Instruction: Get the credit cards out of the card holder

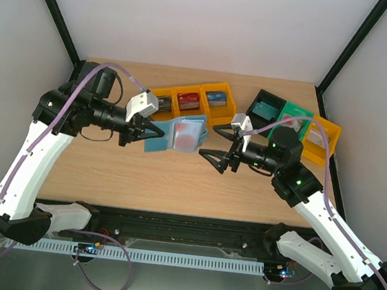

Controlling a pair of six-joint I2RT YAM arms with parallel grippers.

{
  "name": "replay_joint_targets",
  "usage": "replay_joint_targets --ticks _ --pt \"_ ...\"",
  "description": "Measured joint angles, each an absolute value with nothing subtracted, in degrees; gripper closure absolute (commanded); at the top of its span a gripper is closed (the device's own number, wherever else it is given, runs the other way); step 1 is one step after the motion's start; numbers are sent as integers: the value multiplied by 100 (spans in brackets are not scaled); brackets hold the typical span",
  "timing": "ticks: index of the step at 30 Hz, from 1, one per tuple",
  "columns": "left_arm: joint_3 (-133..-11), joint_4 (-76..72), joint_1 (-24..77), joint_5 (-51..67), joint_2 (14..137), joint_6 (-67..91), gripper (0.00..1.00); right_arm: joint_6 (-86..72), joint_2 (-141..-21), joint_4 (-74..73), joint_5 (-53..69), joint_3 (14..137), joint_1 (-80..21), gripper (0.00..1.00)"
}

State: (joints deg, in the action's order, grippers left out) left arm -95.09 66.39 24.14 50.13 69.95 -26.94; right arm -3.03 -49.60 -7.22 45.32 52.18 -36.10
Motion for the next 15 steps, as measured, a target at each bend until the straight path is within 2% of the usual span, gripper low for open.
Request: replay_joint_targets --ticks 7,13,15 --pt "-9555 6674 2414 5063 7002 -2705 98 -725 -5000 -139 4571 5103 -3610 14" --pt "-9555 6678 2414 5065 7006 -2709 98 -1105 -5419 207 4875 5078 -3610 44" --pt "-9555 6681 2414 5065 7004 -2724 98 -1175 -5498 224 4915 5078 -3610 48"
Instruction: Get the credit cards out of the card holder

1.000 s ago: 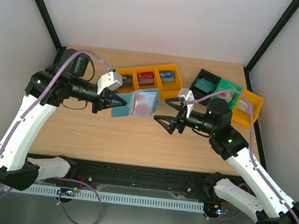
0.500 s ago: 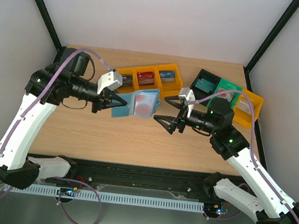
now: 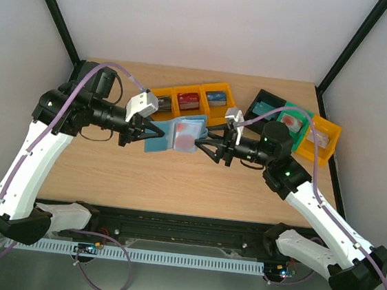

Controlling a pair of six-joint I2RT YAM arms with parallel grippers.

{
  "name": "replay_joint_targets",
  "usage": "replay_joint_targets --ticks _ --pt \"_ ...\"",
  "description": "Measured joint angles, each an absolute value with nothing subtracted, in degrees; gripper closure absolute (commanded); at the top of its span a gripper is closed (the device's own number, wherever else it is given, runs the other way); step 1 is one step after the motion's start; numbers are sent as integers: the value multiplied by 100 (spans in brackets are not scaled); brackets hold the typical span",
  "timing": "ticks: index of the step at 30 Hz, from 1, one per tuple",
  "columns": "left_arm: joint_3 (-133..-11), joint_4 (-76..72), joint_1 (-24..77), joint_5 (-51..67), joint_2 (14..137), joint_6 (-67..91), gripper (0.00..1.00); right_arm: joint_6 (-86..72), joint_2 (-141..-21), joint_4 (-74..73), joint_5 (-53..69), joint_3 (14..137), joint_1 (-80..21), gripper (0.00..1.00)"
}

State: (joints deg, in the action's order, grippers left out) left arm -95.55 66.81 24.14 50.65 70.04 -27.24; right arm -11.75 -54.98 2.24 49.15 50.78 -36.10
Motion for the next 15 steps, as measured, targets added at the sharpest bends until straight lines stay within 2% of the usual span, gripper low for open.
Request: replay_joint_targets --ticks 8,15 --pt "-9555 6698 2414 5103 7006 -2818 98 -1192 -5507 351 4960 5083 -3610 60" --pt "-9555 6781 2414 5192 7006 -2952 98 -1288 -5555 436 4915 5089 -3664 60"
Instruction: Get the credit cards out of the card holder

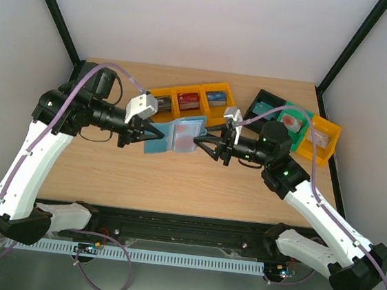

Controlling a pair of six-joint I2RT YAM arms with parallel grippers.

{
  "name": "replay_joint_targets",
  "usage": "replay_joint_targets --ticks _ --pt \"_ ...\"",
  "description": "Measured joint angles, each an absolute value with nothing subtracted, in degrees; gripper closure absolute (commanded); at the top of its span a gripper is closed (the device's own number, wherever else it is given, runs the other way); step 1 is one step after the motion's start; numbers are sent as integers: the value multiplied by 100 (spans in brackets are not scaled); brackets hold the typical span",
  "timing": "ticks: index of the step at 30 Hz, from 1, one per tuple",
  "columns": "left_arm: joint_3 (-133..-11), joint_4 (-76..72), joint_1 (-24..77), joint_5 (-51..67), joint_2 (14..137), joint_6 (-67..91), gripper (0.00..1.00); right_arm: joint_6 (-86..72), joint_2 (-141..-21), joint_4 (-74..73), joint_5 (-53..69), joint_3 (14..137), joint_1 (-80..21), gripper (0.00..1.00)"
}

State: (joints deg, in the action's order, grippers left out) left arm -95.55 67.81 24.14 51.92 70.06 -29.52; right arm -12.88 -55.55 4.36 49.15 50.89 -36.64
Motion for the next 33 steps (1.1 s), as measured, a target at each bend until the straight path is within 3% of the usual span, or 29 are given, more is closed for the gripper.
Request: replay_joint_targets --ticks 10,13,17,20,22,25,28,31,33 --pt "-9555 6860 2414 5251 7006 -3057 98 -1378 -5944 952 4807 5092 -4132 63" --pt "-9546 6858 2414 5260 7015 -3074 98 -1455 -6093 1151 4856 5092 -4263 73" --pt "-9509 6855 2414 5269 7048 -3103 98 -1627 -6176 1387 4950 5092 -4353 97" --pt "-9494 6836 2410 5317 7109 -3144 97 -1747 -6182 1422 4947 5092 -4359 98" --pt "-9472 6792 2410 5345 7161 -3148 83 -1791 -6184 1396 4923 5089 -4357 98" --pt "-9454 6705 2414 5319 7249 -3118 42 -1881 -6154 1393 4783 5061 -4357 98" --pt "-9419 6628 2443 5236 7334 -3061 20 -1955 -6007 1365 4528 5050 -4359 98" --pt "-9284 6504 2449 5131 7343 -2939 8 -2029 -5881 1347 4237 5057 -4359 98" --pt "-9131 6359 2460 5046 7336 -2836 5 -2137 -5883 1306 4045 5096 -4359 98"
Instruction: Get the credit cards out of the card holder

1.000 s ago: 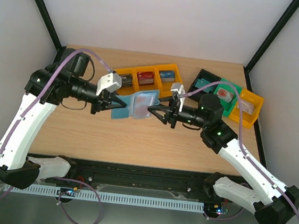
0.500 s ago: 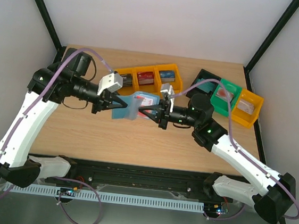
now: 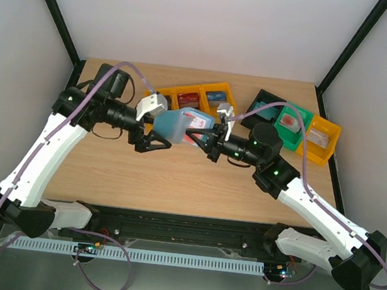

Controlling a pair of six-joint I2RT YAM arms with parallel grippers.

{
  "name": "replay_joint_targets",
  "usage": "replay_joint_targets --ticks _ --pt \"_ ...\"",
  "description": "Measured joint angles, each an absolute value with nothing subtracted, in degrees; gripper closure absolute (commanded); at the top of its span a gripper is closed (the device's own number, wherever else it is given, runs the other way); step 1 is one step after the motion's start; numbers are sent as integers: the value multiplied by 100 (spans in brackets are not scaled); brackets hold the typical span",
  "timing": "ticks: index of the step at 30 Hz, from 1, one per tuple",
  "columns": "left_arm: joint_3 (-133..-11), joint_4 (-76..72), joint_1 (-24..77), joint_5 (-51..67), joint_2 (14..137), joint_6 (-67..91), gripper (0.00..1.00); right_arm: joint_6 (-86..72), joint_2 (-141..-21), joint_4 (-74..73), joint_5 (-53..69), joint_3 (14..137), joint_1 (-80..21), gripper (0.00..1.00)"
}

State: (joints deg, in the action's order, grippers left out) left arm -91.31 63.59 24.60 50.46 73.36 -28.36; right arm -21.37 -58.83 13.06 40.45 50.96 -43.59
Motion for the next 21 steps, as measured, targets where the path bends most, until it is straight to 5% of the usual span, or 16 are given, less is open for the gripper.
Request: replay_joint_targets --ticks 11,14,18,21 --pt "-8311 5140 2600 4156 7349 -2067 8 -3048 -6351 1393 3544 5061 -4351 98" --pt "-8283 5015 2663 4003 7360 -2032 29 -3131 -6392 1463 3632 5050 -4351 98" --pt "-8283 4950 2683 3975 7358 -1992 92 -3072 -6392 1551 3951 5050 -4346 96" --pt "-8283 5063 2744 4110 7338 -2005 98 -2849 -6383 1540 3997 5050 -4289 80"
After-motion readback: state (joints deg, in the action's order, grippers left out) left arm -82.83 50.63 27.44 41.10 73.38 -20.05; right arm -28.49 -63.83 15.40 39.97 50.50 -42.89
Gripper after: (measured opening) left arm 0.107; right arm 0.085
